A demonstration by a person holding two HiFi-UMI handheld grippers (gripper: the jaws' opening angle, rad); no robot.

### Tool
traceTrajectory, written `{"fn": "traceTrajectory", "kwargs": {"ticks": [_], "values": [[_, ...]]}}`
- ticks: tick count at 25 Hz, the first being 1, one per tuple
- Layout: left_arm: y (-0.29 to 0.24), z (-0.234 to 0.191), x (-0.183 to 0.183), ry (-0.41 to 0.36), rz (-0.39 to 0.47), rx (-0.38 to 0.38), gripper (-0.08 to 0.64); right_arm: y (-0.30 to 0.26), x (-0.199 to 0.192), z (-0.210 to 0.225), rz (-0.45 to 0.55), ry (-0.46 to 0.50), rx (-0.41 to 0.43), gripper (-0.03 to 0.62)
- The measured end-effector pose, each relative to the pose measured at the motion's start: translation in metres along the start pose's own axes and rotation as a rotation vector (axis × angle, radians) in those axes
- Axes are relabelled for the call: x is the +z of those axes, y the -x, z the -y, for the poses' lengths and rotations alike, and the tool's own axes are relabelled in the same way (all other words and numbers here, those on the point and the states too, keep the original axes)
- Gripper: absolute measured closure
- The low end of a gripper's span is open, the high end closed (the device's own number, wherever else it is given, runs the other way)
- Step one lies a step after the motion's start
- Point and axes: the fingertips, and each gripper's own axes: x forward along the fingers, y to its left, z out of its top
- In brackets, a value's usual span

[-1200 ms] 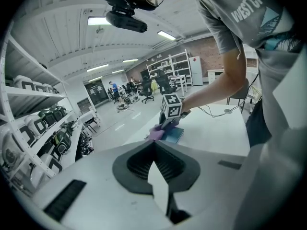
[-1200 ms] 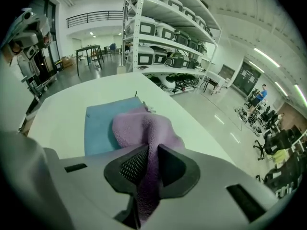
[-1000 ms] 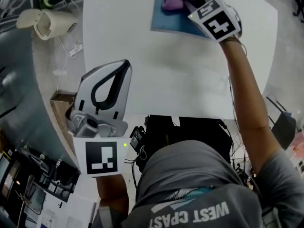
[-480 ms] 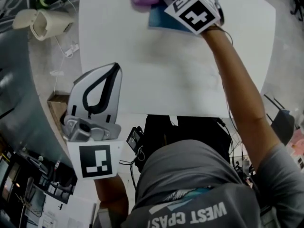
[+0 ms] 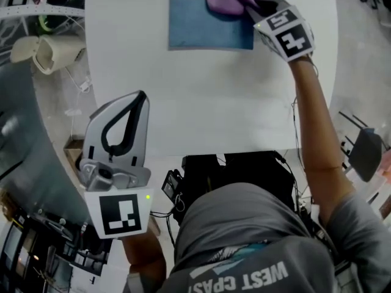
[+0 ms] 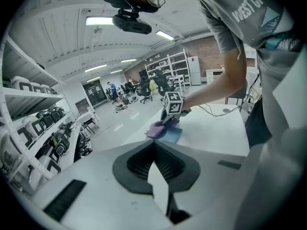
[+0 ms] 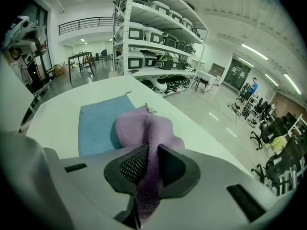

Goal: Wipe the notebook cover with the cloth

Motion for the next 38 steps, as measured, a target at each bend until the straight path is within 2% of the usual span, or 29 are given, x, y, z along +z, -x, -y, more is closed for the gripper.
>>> {"fn": "traceTrajectory", "kwargs": {"ticks": [8,11,17,24,29,35,38], "values": [[-0.011,0.008,0.014,-0.014,0.007,-0.013,0.560,-0.012,0.022,-0.042,0.053,0.065,0.041,0.517],[-0.007,0.006,0.022,-0.027,0.014,-0.007,0.560,-0.007,0.022,-0.038,0.076,0.018,0.053,0.517],[0.009,0.000,0.042,-0.055,0.056,0.024,0.560,0.042,0.006,-0.020,0.114,-0.045,0.004,0.517],[0.034,0.003,0.063,-0.092,0.093,0.045,0.560,0.112,-0.050,0.002,0.082,-0.142,-0.098,0.517],[0.055,0.005,0.078,-0.129,0.113,0.062,0.560,0.144,-0.108,0.006,-0.006,-0.187,-0.151,0.517],[0.081,0.013,0.091,-0.170,0.136,0.081,0.561,0.160,-0.183,-0.001,-0.118,-0.253,-0.195,0.517],[0.094,0.019,0.096,-0.184,0.145,0.088,0.560,0.158,-0.215,-0.010,-0.170,-0.286,-0.186,0.511]]}}
